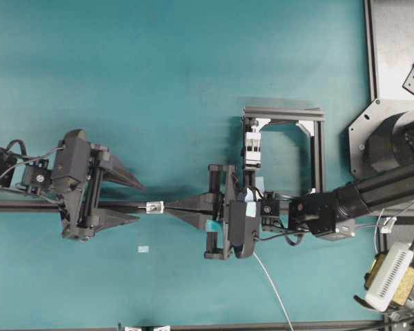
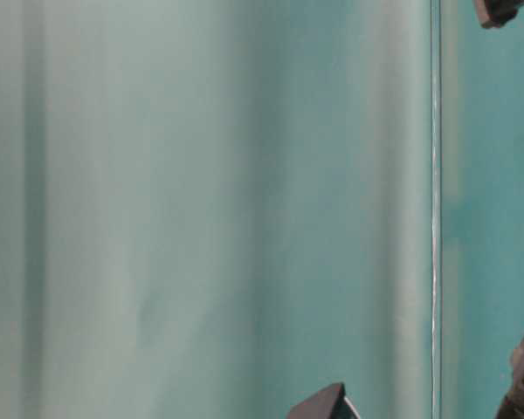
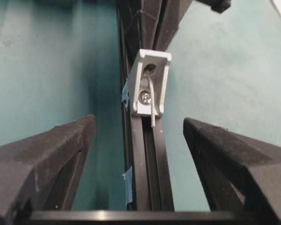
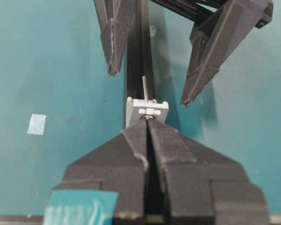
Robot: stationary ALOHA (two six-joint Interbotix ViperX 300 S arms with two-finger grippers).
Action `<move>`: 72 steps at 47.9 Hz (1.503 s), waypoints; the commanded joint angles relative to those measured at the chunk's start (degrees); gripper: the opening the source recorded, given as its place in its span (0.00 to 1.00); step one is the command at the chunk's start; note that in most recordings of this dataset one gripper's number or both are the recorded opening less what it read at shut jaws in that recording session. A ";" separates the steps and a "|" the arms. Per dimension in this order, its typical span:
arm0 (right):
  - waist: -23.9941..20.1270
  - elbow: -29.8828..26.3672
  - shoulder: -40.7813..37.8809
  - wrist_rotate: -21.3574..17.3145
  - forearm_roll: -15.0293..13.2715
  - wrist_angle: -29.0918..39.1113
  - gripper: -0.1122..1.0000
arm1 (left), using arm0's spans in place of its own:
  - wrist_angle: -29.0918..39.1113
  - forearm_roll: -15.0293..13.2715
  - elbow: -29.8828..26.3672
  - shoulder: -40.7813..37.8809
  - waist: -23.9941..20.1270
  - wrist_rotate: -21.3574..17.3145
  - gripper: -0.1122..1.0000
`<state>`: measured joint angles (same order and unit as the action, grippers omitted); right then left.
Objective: Insert the wire into the hole on the right side and pull it with the left arm.
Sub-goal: 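Move the left gripper to the bracket and grasp the protruding wire tip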
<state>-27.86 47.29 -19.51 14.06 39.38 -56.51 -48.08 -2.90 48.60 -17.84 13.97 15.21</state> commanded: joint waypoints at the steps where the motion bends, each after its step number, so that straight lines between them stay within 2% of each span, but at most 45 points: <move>1: 0.26 -0.70 0.88 0.09 -0.18 -0.26 0.12 | 0.44 -0.09 -1.14 0.97 -0.09 0.00 0.88; 25: 0.26 -0.62 0.79 0.09 -0.26 -0.26 0.12 | 0.70 0.18 -2.29 0.88 0.44 -0.53 0.87; 30: 0.26 -0.62 0.79 0.09 -0.18 -0.26 0.12 | 1.14 0.26 -2.37 0.97 0.53 -0.62 0.85; 34: 0.35 -0.62 0.88 0.09 -0.18 -0.26 0.12 | 1.23 0.35 -2.46 0.88 0.62 -0.70 0.74; 39: 0.35 -0.62 0.79 -0.09 -0.26 -0.26 0.12 | 1.23 0.35 -2.72 0.88 0.79 -1.67 0.51; 43: 0.44 -0.62 0.88 -0.09 -0.26 -0.26 0.12 | 1.23 0.35 -3.16 0.88 1.23 -3.16 0.30; 46: 0.44 -0.62 0.88 -0.09 -0.26 -0.26 0.12 | 1.32 0.35 -3.52 0.88 1.58 -4.04 0.18; 49: 0.44 -0.62 0.88 -0.18 -0.26 -0.26 0.12 | 1.67 0.35 -3.69 0.97 1.67 -4.22 0.10; 54: 0.44 -0.62 0.88 -0.18 -0.18 -0.26 0.12 | 2.90 0.35 -3.78 0.88 1.67 -4.22 0.05; 72: 0.53 -0.79 0.88 -0.18 -0.26 -0.26 0.12 | 4.75 0.35 -3.78 0.97 1.67 -4.22 0.05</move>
<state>-27.77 47.20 -19.51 13.97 39.29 -56.51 -43.33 -2.81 45.62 -17.84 14.68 10.81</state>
